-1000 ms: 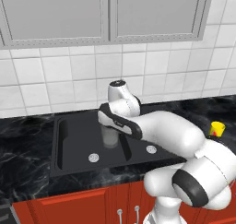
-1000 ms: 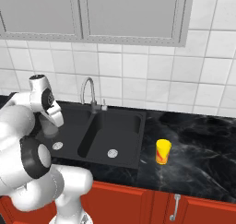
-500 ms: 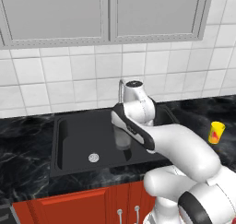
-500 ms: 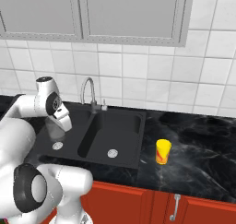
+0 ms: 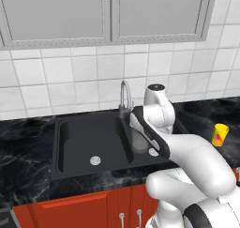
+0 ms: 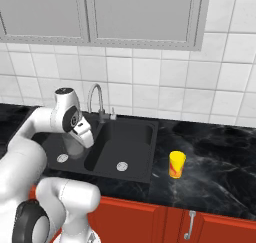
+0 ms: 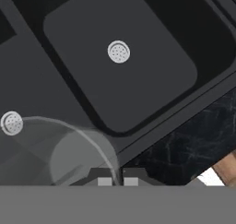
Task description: Move any existing items from the left basin to the right basin for drying. Then move the cup from the counter to the left basin of the sink for washing.
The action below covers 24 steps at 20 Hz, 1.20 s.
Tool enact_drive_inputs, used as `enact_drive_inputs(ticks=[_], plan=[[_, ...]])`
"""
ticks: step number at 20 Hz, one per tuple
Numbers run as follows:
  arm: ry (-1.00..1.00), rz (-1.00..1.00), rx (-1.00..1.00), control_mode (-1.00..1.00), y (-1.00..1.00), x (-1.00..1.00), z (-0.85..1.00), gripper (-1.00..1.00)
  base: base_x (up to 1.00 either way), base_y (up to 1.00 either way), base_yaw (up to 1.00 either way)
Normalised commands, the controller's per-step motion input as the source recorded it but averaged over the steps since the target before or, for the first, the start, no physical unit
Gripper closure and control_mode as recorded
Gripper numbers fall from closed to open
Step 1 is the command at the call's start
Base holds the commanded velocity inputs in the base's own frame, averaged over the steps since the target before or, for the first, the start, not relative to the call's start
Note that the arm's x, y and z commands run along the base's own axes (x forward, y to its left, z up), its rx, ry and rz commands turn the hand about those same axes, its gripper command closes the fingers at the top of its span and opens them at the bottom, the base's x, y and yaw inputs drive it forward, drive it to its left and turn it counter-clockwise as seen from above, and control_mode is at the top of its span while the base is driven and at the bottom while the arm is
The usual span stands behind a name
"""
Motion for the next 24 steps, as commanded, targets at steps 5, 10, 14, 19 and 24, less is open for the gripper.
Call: enact_drive_inputs(ticks=[5,10,14,19,24], plan=[[0.0,0.0,0.01,-1.0,-0.57,0.0,0.0,1.0,0.0,0.0,0.0],[0.0,0.02,0.02,-1.0,-0.54,0.0,0.0,1.0,0.0,0.0,0.0],[0.0,0.04,0.04,-1.0,-0.55,0.09,-0.03,1.0,0.0,0.0,0.0],[0.0,0.11,0.05,-1.0,-0.44,0.27,-0.23,1.0,0.0,0.0,0.0],[0.0,0.11,0.04,-1.0,-0.32,0.41,-0.3,1.0,0.0,0.0,0.0]])
